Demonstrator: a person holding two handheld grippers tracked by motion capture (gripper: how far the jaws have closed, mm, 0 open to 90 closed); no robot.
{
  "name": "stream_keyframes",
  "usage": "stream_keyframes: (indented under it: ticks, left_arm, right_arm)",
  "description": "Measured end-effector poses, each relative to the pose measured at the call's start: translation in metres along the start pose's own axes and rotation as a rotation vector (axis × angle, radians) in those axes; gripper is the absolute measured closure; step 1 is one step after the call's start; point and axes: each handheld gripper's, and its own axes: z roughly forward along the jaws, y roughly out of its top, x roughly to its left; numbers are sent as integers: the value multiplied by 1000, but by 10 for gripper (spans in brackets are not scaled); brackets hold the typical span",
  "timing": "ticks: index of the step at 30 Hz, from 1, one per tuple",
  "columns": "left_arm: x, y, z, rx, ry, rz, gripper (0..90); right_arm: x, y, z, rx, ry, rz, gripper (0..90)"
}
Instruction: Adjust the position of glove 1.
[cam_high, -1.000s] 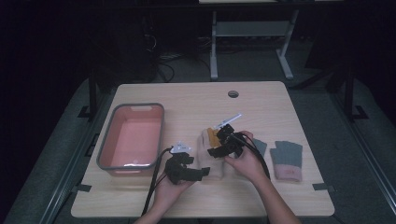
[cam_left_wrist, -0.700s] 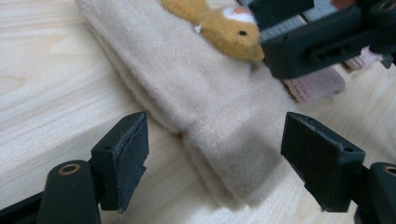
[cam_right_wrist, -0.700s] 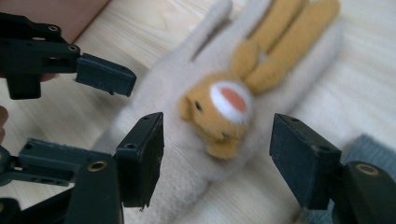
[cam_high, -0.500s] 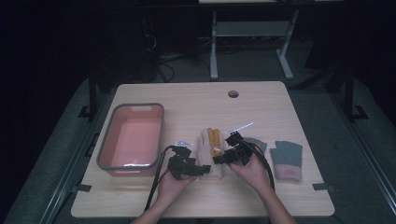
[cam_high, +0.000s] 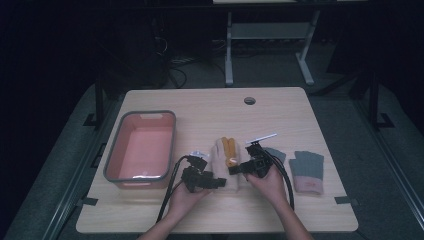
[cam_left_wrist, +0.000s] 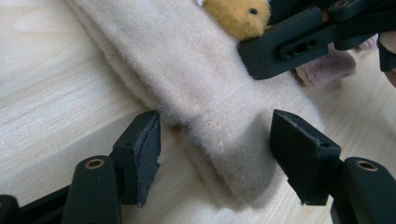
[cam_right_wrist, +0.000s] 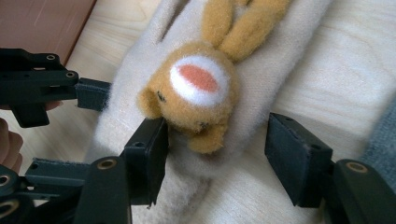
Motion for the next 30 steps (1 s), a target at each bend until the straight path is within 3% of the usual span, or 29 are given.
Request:
stream_keyframes:
  ticks: [7, 15, 19, 24, 30]
  left_arm:
    - [1, 2, 1, 36, -40, 2, 464]
    - [3, 4, 3, 48, -61, -2, 504]
    - [6, 6, 4, 51, -81, -29, 541]
    - [6, 9, 6, 63, -83, -30, 564]
    - [8, 11, 8, 68, -100, -40, 596]
  right_arm:
    - [5, -4, 2, -5, -4, 20, 470]
    - [2, -12, 4, -36, 60, 101, 564]
    - [3, -13, 6, -42, 63, 105, 606]
    - [2, -18, 9, -80, 91, 137, 666]
    - [-1, -16, 13, -68, 131, 177, 719]
